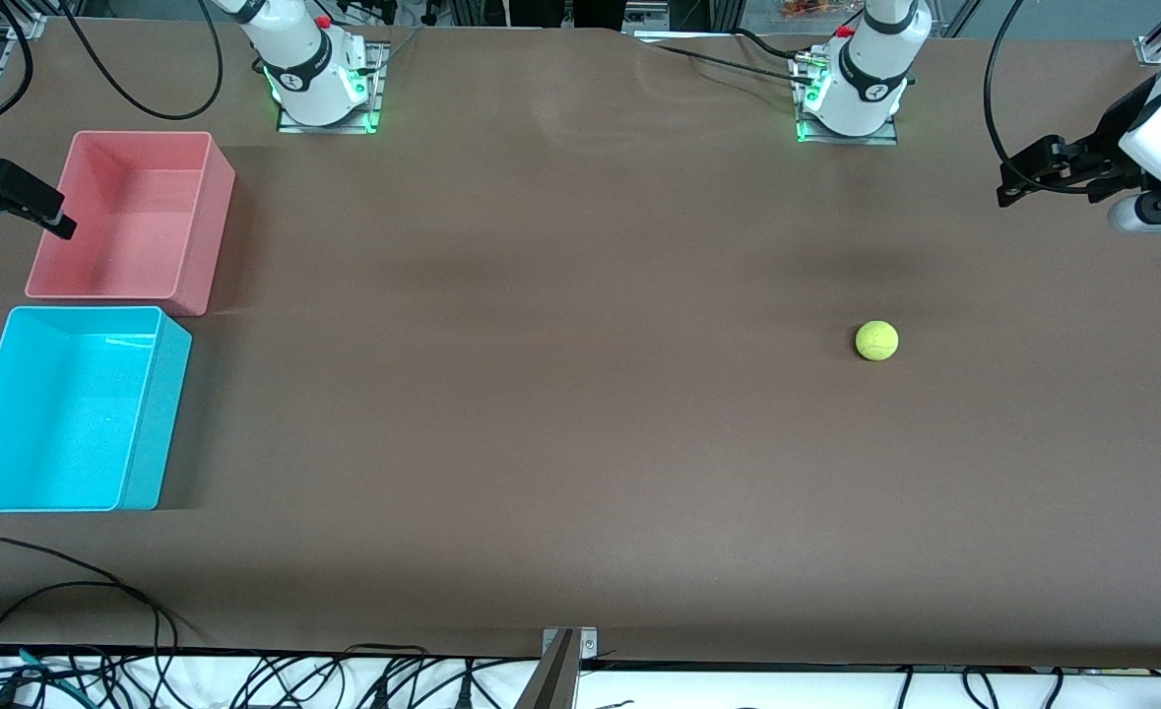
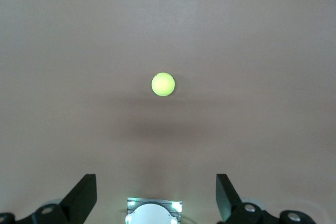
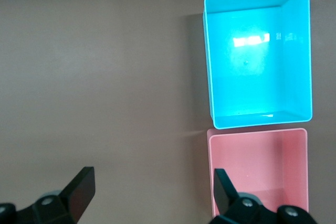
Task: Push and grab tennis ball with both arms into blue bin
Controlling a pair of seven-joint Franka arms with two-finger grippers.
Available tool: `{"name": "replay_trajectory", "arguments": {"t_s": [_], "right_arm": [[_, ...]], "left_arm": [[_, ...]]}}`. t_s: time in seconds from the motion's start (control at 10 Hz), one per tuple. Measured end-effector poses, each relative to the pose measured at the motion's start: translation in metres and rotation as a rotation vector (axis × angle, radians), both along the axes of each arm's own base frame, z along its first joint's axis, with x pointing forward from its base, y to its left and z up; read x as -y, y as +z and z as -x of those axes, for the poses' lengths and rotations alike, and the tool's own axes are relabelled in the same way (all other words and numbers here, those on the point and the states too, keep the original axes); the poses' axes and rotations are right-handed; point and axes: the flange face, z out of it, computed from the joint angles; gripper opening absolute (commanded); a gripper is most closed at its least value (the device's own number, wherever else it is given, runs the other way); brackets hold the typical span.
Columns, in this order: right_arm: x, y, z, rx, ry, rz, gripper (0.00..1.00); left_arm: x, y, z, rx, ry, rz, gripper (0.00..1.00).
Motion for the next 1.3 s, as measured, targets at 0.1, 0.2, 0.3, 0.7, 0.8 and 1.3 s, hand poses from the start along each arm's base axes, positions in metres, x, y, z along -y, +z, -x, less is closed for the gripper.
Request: {"name": "replay_trajectory", "arguments": {"t_s": [0.1,0.2,0.3,0.7,0.8,1.3], "right_arm": [[0.0000,0.0001,0.0000,0.000,0.000,0.000,1.00],[0.0000,0.0001,0.0001,0.000,0.000,0.000,1.00],[0.0000,0.0001,0.0001,0.000,0.000,0.000,1.00],[-0.0001,-0.0006,0.0013,-0.010,0.000,-0.001,1.00],[-0.0002,-0.0016,0.0025,-0.022,0.001,-0.002,1.00],[-0.0006,-0.0023,0.0041,-0.033,0.001,-0.003,1.00]], "left_arm": [[0.0000,0.0000,0.0000,0.000,0.000,0.000,1.00],[0.0000,0.0000,0.0000,0.000,0.000,0.000,1.00],[0.0000,0.0000,0.0000,0.000,0.000,0.000,1.00],[0.0000,0.0000,0.0001,-0.001,0.001,0.000,1.00],[0.0000,0.0000,0.0002,-0.001,0.001,0.000,1.00],[0.0000,0.0000,0.0002,-0.001,0.001,0.000,1.00]]}}
